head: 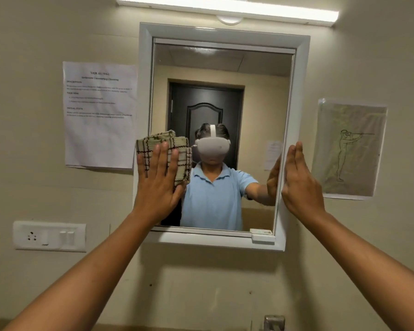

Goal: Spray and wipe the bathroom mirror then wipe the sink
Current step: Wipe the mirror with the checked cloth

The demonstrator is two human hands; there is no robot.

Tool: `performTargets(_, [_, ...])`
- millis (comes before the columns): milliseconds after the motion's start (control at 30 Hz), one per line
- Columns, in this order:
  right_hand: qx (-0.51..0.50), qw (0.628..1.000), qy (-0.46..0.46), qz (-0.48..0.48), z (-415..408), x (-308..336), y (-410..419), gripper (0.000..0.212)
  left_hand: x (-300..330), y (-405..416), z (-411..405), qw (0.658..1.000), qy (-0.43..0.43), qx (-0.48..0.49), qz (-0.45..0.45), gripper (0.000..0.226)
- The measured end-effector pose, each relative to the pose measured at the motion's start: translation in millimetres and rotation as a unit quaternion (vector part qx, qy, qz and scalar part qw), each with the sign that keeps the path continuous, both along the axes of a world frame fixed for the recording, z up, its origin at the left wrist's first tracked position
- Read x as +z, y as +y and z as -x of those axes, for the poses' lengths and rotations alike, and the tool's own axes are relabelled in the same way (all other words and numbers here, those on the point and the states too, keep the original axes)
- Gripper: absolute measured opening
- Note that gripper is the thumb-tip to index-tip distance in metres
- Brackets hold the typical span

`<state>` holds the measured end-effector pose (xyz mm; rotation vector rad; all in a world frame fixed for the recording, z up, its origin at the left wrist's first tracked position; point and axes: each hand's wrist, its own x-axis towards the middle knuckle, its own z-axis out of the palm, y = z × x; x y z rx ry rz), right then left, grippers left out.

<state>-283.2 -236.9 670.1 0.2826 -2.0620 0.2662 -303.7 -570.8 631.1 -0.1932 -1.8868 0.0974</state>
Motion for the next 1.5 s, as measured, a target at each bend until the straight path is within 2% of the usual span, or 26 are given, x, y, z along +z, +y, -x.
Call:
performTargets(133, [0.0, 1.0, 0.002, -0.007, 3, -7, 6, 0.077, -24, 12, 1, 1.0, 0.002, -0.002, -0.031, 0.079])
performTargets(400, [0.023, 0.999, -0.006, -0.036, 6, -19, 20, 0.078, -42, 78, 9, 1.0, -0.001, -0.019, -0.013, 0.082])
performTargets(533, [0.024, 0.999, -0.017, -0.033, 7, -23, 25, 0.097, -20, 125, 13, 0.999, -0.002, -0.036, 0.022, 0.082])
performTargets(700, [0.036, 0.998, -0.011, -0.05, 6, -24, 32, 0.094, 6, 185, 14, 0.995, 0.015, -0.071, 0.076, 0.073])
performTargets(867, [0.055, 0.997, -0.004, -0.052, 5, -28, 37, 0.091, -15, 213, 17, 0.993, 0.008, -0.077, 0.093, 0.075])
performTargets(1067, [0.07, 0.997, -0.004, -0.045, 6, -39, 41, 0.087, -30, 208, 13, 0.988, -0.012, -0.073, 0.132, 0.076])
performTargets(1267, [0.046, 0.998, -0.022, -0.029, 7, -45, 33, 0.092, -41, 165, 9, 0.979, -0.013, -0.071, 0.192, 0.076])
performTargets(1500, [0.032, 0.999, -0.016, -0.014, 6, -47, 17, 0.076, -42, 82, 2, 0.986, -0.038, -0.024, 0.159, 0.075])
